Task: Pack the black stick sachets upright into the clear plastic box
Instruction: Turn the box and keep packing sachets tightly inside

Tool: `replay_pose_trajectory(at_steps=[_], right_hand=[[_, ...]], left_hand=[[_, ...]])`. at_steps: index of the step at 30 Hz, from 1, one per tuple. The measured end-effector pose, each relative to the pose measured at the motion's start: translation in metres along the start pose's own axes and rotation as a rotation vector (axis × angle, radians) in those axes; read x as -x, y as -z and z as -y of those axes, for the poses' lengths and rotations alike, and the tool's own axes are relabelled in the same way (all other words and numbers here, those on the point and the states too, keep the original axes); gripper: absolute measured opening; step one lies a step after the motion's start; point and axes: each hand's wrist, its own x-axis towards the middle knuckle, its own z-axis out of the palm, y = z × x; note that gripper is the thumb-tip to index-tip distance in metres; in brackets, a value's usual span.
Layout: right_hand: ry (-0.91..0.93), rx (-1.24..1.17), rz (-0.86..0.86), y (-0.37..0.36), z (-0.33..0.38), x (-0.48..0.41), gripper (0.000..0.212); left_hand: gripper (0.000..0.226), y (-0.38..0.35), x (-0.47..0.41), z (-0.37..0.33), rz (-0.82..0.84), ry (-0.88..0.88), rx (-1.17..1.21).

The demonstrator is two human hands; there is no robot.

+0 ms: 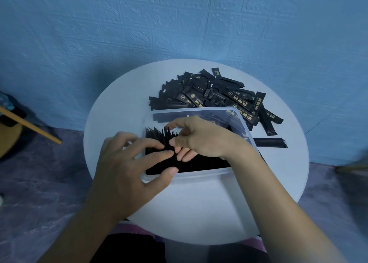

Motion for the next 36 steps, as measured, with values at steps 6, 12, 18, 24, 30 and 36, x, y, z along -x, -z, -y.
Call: replay_pose_trajectory(at_steps=[6, 12, 18, 24, 30, 36], right_hand=[[-0.008, -0.03, 0.009, 0.001, -0.002, -0.004, 0.045], [-0.014, -0.033, 0.013, 0.003, -0.003, -0.004, 0.045], [-0.027, -0.061, 0.035, 0.003, -0.005, -0.005, 0.046], [-0.018, -0.022, 0.031, 0.005, -0.004, -0.002, 0.042], [0.034, 0.017, -0.166, 0.024, -0.009, 0.022, 0.028], [0.22, -0.207, -0.543, 0.067, -0.034, 0.074, 0.018]], left_hand=[[0.037, -0.001, -0.009, 0.007, 0.056, -0.084, 0.05], [0.034, -0.008, -0.013, 0.0, 0.206, -0.094, 0.097], [0.045, -0.009, -0.009, -0.005, 0.185, -0.081, 0.065], [0.048, -0.011, -0.008, -0.004, 0.159, -0.062, 0.057], [0.049, -0.014, -0.006, -0.003, 0.151, -0.064, 0.07], [0.047, -0.014, -0.006, -0.003, 0.138, -0.063, 0.076]])
